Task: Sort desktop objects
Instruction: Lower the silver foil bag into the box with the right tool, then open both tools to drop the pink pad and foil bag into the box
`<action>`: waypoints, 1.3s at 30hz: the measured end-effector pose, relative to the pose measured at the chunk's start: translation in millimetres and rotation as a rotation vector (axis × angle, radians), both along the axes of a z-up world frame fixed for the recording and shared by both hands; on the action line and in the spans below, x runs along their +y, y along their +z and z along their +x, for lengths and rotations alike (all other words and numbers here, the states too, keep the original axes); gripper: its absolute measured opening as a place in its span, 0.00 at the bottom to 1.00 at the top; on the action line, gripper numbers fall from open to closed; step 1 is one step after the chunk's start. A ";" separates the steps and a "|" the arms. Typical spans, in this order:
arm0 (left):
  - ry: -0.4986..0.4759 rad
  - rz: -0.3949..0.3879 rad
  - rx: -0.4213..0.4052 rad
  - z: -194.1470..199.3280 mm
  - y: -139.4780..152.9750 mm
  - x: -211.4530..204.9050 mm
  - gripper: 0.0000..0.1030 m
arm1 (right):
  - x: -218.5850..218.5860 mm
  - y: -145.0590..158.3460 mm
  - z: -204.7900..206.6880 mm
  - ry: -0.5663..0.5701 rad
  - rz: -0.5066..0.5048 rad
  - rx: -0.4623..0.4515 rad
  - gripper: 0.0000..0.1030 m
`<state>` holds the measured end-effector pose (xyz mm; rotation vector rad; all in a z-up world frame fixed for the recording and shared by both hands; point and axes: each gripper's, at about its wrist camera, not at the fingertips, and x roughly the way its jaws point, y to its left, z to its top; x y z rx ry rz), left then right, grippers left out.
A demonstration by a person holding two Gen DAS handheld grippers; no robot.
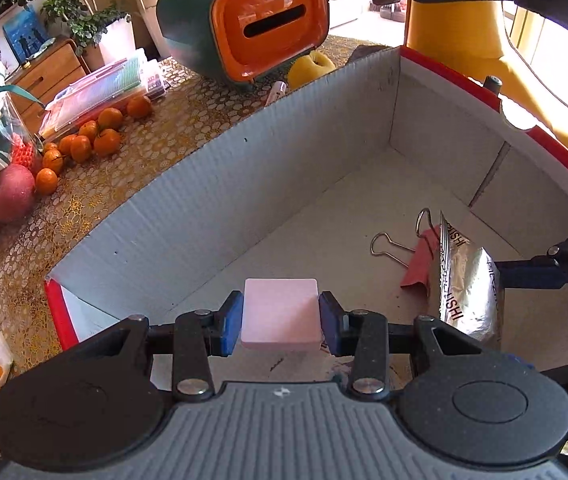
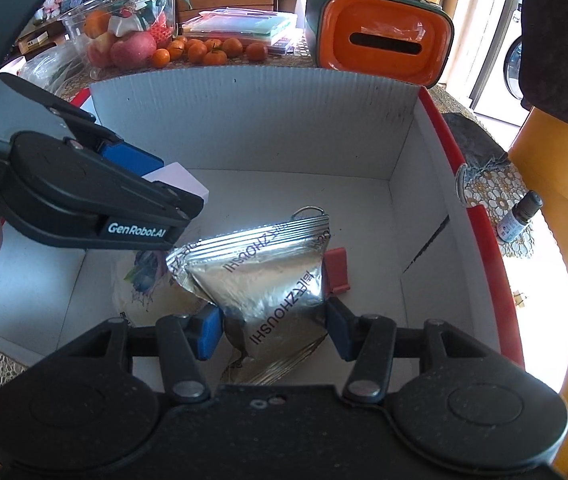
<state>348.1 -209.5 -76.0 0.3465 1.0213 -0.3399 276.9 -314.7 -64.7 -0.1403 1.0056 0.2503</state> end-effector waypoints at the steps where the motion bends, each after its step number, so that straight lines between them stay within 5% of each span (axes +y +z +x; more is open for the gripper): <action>1: -0.001 -0.001 0.014 1.0 -1.3 0.0 0.39 | -0.4 -0.5 0.5 0.000 0.001 0.001 0.51; 13: 0.035 -0.025 0.095 10.4 -7.7 6.5 0.41 | -3.0 -4.6 3.1 -0.014 0.017 0.020 0.53; 18: 0.048 -0.031 0.059 7.4 -1.7 8.7 0.62 | -4.7 -2.8 1.0 -0.029 0.022 0.013 0.53; 39: 0.068 -0.134 -0.029 -29.9 47.8 36.6 0.73 | -15.3 40.6 -28.0 -0.046 0.075 -0.092 0.82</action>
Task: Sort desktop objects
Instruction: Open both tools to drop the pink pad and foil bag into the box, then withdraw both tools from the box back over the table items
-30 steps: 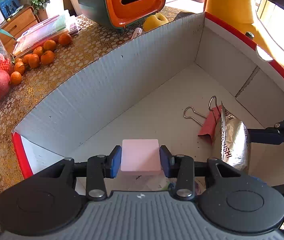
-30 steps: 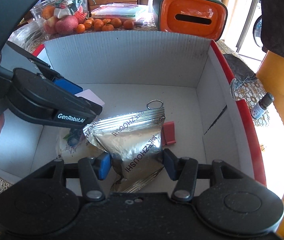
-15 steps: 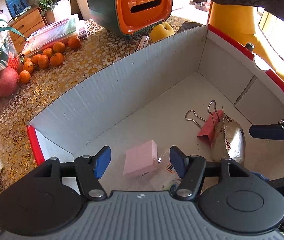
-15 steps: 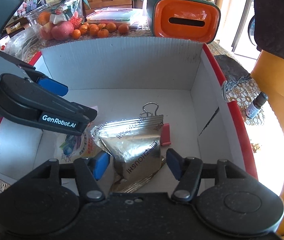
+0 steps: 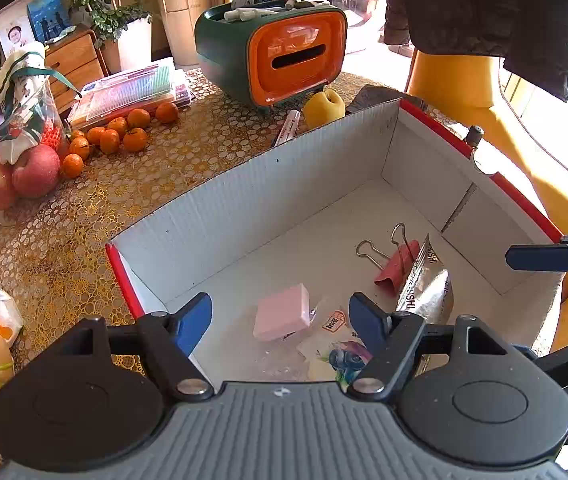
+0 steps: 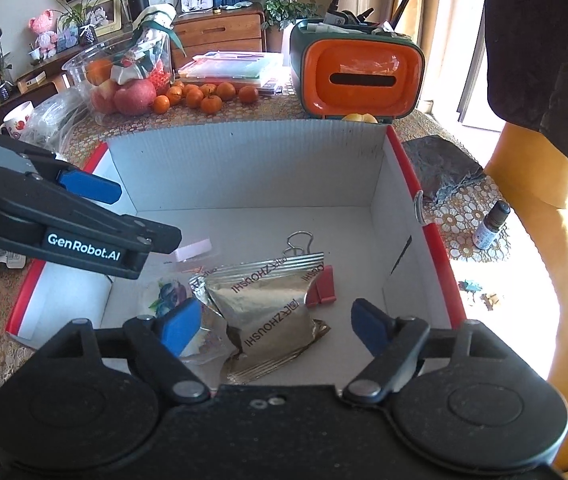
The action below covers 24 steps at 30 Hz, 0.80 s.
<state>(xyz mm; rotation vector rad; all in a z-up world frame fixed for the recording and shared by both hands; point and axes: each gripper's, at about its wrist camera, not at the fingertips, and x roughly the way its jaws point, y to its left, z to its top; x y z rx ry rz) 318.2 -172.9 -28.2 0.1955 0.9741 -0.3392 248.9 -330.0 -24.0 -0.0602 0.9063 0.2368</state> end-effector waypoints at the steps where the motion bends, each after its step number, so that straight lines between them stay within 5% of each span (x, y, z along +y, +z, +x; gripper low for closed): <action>1: 0.002 -0.008 -0.001 -1.9 1.8 2.1 0.74 | -0.4 2.2 -1.8 0.000 0.001 -0.005 0.82; 14: 0.030 -0.097 -0.055 -36.1 25.1 26.3 0.85 | 0.0 30.4 -29.5 -0.014 0.025 -0.074 0.90; 17: 0.030 -0.127 -0.059 -44.7 28.6 35.6 1.00 | 3.4 35.4 -37.3 -0.021 0.020 -0.093 0.93; 24: 0.051 -0.158 -0.077 -69.0 37.2 60.5 1.00 | 16.3 50.1 -54.6 -0.023 0.036 -0.127 0.97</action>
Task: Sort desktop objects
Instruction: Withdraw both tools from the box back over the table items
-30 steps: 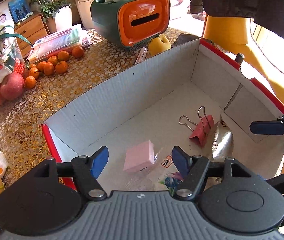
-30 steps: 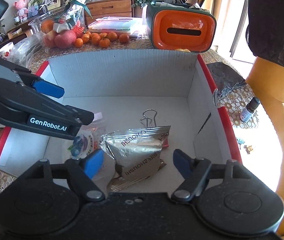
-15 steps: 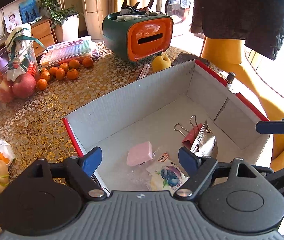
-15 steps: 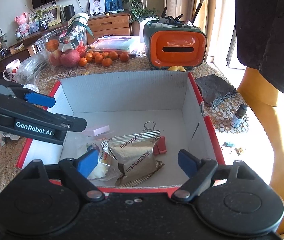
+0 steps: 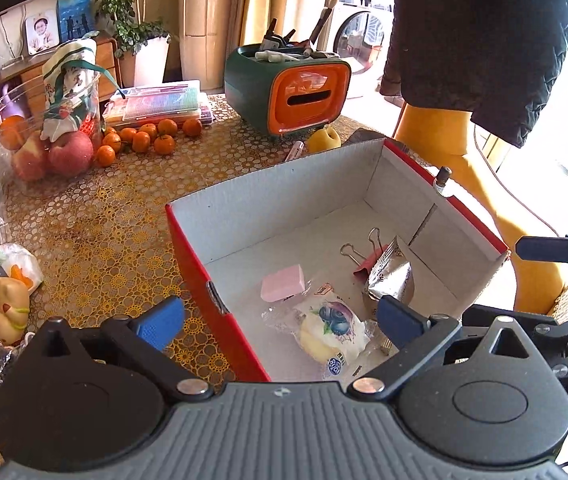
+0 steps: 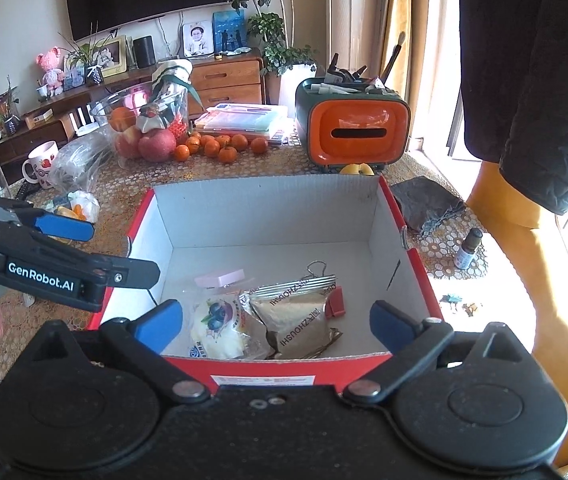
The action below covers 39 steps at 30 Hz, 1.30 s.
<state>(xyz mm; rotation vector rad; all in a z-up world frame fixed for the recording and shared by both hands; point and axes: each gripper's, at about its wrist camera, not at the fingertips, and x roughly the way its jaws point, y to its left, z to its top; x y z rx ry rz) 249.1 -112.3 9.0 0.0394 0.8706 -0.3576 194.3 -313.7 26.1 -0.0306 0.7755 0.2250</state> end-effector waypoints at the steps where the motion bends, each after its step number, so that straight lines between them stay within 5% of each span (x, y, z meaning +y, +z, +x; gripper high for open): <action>1: -0.001 -0.002 -0.005 -3.8 1.3 3.0 1.00 | 2.5 2.3 -2.3 -0.001 0.003 -0.005 0.97; 21: 0.092 -0.019 -0.129 -88.4 26.9 95.7 1.00 | 85.3 27.3 -39.4 0.066 0.035 -0.034 0.97; 39: 0.208 -0.039 -0.185 -129.9 11.8 180.2 1.00 | 165.5 16.1 -43.3 0.136 0.083 -0.021 0.97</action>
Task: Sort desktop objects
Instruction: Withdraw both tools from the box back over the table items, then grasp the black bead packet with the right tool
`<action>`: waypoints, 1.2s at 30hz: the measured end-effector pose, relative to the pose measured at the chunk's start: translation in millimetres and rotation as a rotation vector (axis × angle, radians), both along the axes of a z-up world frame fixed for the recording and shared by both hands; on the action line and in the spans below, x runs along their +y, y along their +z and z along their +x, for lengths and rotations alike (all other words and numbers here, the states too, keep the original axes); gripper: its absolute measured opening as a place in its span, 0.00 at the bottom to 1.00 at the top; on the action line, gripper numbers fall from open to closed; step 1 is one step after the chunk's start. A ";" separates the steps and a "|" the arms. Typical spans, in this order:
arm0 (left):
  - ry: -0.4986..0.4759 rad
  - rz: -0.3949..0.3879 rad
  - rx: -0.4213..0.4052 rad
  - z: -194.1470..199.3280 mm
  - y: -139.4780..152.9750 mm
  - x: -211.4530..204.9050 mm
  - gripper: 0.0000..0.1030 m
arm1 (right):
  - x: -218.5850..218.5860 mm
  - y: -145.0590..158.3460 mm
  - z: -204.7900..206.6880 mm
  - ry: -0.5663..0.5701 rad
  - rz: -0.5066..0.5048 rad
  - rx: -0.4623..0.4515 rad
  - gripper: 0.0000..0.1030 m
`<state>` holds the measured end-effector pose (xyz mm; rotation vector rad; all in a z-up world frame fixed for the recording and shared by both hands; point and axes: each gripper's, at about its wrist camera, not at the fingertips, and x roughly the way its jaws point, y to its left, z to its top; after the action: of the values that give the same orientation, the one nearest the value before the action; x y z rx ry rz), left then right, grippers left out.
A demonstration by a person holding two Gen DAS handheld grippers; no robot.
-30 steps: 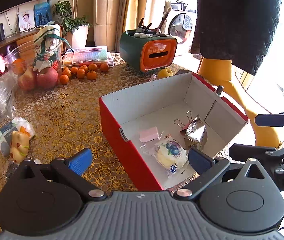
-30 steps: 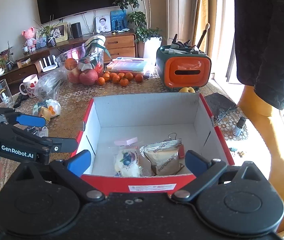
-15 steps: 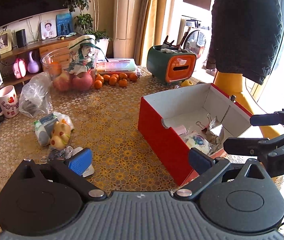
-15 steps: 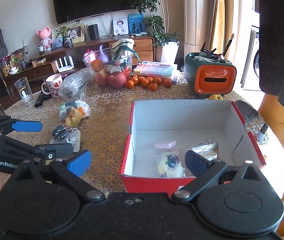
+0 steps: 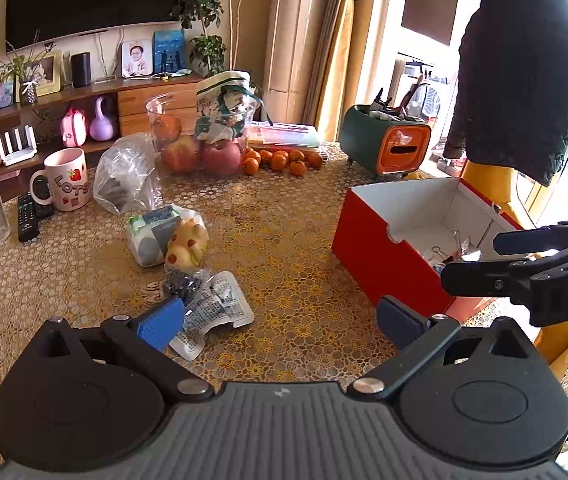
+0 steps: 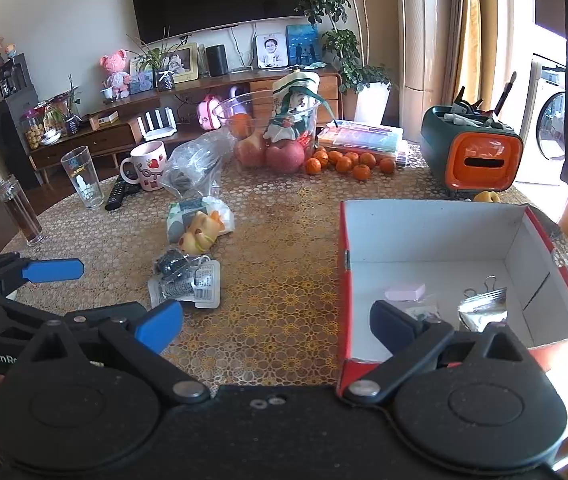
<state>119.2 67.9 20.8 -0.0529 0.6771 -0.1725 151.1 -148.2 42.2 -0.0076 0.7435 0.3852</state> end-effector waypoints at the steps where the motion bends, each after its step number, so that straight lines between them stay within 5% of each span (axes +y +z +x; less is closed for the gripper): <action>1: 0.013 0.005 0.000 -0.7 -2.5 4.9 1.00 | 3.1 -1.0 0.7 0.003 0.003 0.004 0.97; 13: 0.117 0.070 -0.036 -11.7 -33.1 44.0 1.00 | 35.3 -21.7 12.1 0.030 -0.005 0.038 0.97; 36: 0.117 0.113 -0.024 35.2 -91.2 57.2 1.00 | 108.4 -62.7 85.7 0.144 -0.052 0.093 0.96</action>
<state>154.4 125.1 -70.4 0.0178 0.6570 -0.0220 236.8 -39.8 -20.5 -0.0936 0.8472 0.5058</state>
